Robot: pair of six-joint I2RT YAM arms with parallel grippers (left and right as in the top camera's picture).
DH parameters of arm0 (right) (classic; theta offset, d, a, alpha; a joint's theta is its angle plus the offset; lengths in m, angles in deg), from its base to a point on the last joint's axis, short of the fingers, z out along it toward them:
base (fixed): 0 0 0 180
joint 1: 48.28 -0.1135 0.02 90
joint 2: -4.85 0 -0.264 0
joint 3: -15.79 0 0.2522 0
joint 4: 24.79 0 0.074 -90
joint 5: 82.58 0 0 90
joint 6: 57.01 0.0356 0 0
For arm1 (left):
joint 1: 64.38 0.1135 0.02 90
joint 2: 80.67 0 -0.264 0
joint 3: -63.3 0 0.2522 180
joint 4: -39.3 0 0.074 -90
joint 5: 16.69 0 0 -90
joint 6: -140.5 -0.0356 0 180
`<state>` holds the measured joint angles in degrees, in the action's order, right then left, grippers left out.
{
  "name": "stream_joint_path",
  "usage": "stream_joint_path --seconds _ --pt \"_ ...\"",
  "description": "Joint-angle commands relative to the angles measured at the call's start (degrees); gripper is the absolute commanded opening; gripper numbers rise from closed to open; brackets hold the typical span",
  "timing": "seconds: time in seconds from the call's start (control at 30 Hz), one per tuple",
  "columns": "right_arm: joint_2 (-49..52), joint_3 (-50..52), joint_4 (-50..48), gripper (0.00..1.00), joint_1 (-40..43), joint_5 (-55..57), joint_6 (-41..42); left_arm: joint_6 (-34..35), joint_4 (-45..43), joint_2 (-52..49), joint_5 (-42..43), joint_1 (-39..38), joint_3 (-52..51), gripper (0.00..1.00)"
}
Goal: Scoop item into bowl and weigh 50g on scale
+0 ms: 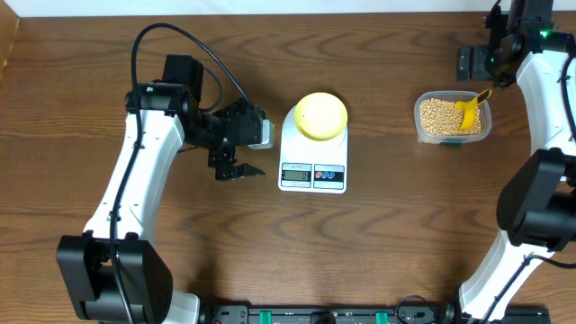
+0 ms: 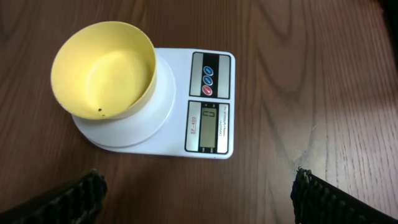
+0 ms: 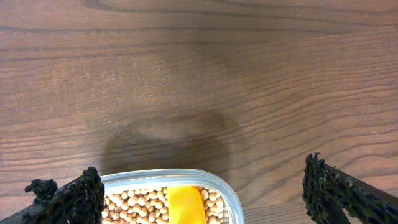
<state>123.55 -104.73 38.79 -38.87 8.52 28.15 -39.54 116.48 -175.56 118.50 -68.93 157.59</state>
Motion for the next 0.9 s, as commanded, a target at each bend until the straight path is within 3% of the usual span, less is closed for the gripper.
stream_joint_path --seconds 0.0,0.87 --pt "0.48 -0.74 -0.13 0.99 -0.17 0.42 0.07 -0.57 0.33 -2.12 1.75 -0.02 -0.81 0.97" --pt "0.48 -0.74 -0.13 0.99 -0.17 0.42 0.07 -0.59 0.13 -3.91 0.02 0.02 -0.81 0.97"
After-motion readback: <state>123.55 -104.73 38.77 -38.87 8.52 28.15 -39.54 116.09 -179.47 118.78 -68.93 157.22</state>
